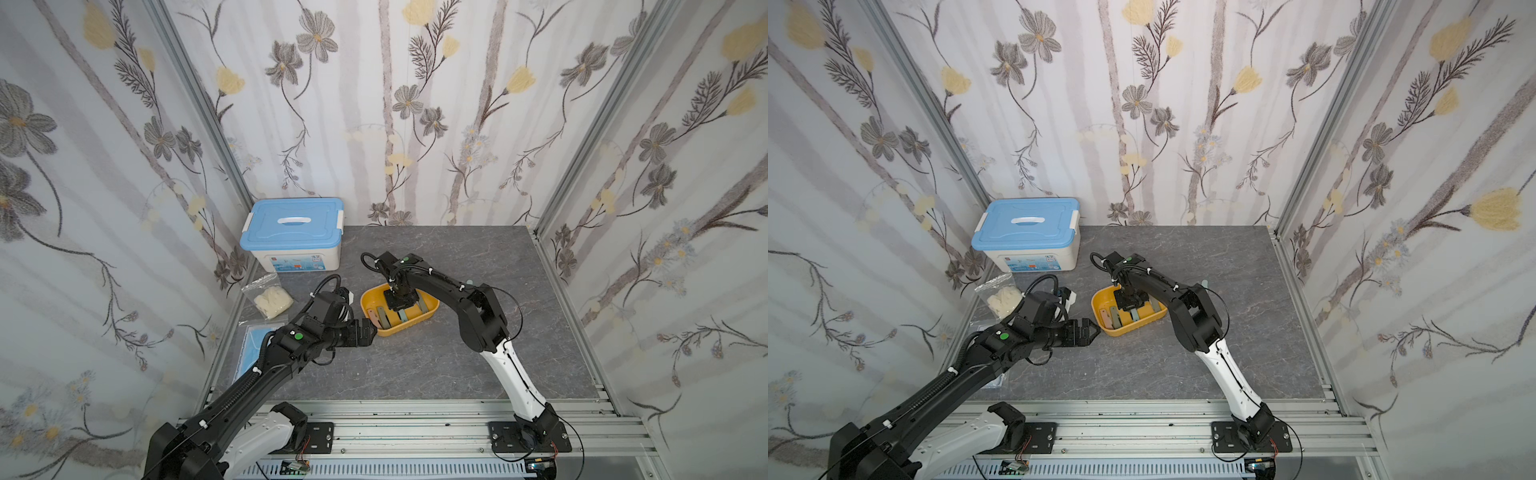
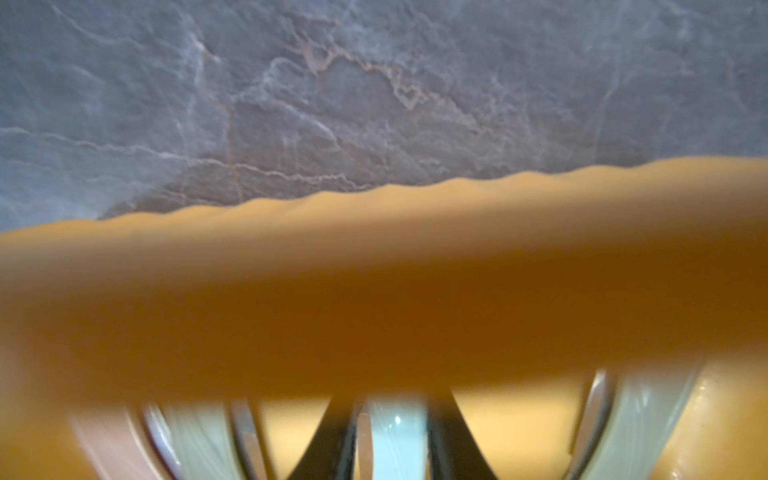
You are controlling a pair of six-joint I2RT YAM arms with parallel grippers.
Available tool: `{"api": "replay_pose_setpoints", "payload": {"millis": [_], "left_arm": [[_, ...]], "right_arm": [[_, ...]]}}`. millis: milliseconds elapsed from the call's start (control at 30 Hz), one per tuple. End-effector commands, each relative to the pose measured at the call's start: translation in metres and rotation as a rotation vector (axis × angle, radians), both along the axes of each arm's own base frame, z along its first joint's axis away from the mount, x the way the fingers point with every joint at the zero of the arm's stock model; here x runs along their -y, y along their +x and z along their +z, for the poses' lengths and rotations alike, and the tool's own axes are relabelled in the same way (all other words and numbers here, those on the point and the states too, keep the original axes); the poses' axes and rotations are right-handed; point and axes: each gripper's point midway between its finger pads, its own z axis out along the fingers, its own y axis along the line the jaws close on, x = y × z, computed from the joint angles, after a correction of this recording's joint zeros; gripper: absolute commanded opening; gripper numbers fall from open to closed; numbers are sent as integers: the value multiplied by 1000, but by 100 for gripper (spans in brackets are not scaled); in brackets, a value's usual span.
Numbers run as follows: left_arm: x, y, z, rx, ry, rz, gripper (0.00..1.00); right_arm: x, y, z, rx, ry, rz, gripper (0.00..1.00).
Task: Take the fruit knife out of the storage box
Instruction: Pick up the fruit knife from the storage box, then place the fruit knife at the center of the board.
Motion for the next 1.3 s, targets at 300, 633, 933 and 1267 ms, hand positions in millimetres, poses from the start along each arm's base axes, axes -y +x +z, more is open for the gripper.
{"api": "replay_pose_setpoints", "payload": {"millis": [300,633,933,1267], "left_arm": [[6,17,9,35,3,-20,100],[18,54,27,62,-24,-37,100],[38,82,28,44,-62,-43,100],[92,136,41,52,-93,-118,100]], "right_arm": [[5,2,17,-9,14,-20,0],[6,16,47,34,69,-22,0],[28,27,77,64,96,-60,0],[84,55,112,121,102,-149,0]]}}
